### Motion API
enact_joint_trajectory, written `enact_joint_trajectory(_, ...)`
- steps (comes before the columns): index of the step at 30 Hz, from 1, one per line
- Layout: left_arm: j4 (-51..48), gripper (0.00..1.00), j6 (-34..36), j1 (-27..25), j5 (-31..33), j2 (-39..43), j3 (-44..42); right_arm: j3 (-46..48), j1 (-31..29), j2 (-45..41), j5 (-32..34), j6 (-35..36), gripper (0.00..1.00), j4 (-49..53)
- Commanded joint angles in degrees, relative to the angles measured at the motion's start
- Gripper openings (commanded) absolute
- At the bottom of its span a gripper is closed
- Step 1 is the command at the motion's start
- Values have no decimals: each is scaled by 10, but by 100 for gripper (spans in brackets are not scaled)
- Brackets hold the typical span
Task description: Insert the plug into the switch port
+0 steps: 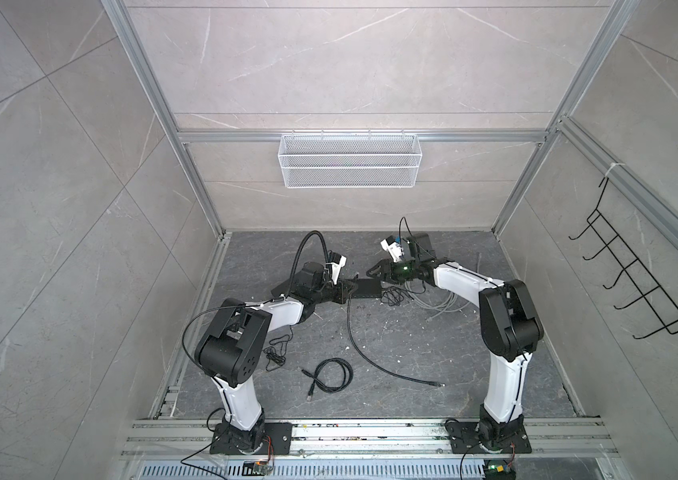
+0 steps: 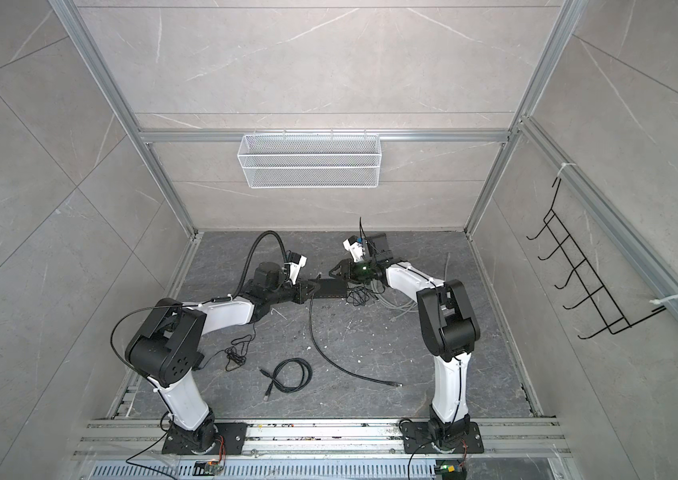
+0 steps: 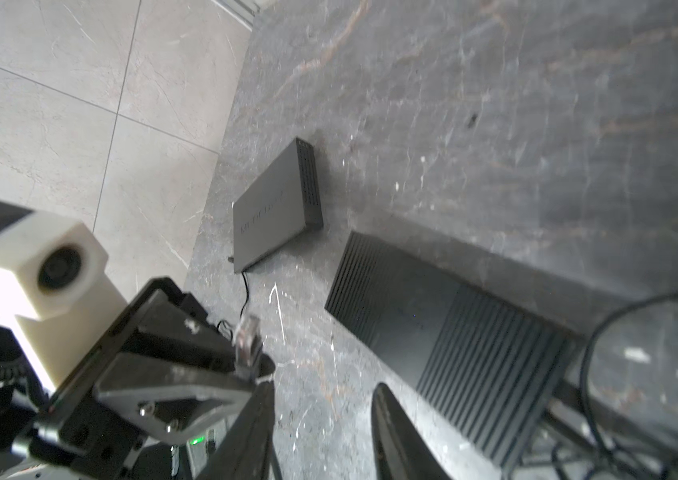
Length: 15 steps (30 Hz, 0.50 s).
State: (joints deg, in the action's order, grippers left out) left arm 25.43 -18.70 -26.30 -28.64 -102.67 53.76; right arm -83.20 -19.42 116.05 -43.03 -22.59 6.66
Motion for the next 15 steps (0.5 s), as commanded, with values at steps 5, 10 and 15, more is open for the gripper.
enact_joint_trajectory(5, -4, 1, 0, 8, -2, 15, -2, -77, -25, 34, 58, 66, 41, 68)
enact_joint_trajectory(10, -123, 2, 0, 8, 63, 22, 34, -137, -29, 66, 129, 103, 42, 139)
enact_joint_trajectory(15, -201, 3, -5, -11, 101, 45, 39, -160, -29, 94, 128, 80, 42, 136)
